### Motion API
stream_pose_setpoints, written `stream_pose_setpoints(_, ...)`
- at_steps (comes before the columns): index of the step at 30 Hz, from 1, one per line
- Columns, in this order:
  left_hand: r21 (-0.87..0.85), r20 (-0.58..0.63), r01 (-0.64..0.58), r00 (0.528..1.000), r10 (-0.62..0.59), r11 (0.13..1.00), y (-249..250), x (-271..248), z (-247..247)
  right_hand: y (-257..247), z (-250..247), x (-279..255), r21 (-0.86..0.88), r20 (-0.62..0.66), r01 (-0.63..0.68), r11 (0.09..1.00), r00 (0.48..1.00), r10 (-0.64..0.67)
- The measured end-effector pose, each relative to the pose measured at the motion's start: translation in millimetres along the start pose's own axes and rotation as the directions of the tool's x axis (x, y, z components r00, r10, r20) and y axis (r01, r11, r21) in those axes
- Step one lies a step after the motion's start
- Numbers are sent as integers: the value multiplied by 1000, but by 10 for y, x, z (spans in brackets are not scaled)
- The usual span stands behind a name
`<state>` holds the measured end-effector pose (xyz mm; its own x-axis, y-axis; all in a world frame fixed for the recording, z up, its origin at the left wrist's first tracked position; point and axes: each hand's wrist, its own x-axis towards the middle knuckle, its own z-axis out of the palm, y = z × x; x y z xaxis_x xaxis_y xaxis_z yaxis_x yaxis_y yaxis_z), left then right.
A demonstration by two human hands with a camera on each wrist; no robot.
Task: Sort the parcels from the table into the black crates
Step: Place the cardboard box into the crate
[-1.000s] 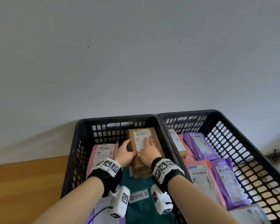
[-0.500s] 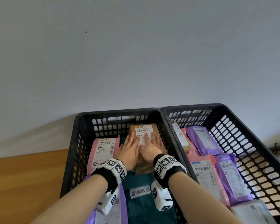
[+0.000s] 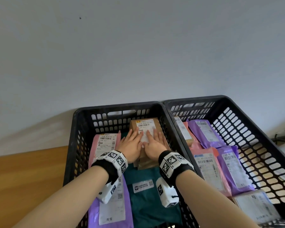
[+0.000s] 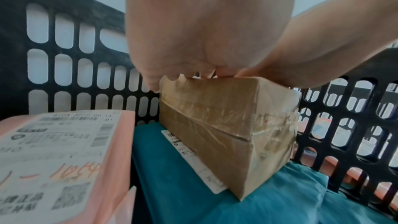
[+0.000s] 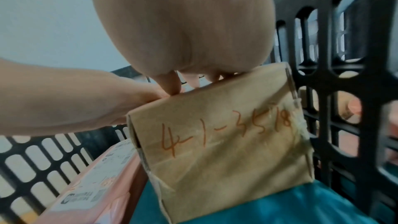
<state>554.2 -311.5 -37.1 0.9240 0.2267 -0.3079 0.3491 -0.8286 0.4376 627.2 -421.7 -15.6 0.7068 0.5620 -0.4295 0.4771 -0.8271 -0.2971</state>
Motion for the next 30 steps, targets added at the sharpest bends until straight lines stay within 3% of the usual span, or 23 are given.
stream_pose_setpoints(10, 74, 41, -18, 999, 15, 997, -60, 21, 58, 111, 236, -245, 4, -127, -5, 1000, 992, 5)
stream_pose_setpoints(15, 53, 40, -11, 999, 9, 999, -45, 28, 76, 106, 256, -240, -24, -133, -21, 999, 991, 17)
stream_pose_setpoints(20, 56, 0, 21, 1000, -21, 998, 25, 4, -33, 83, 84, -261, 54, -76, 5, 999, 997, -1)
stream_pose_setpoints(30, -31, -129, 139, 981, -142, 990, 374, -709, -572, -34, -282, -639, 107, -122, 150, 983, 983, -137)
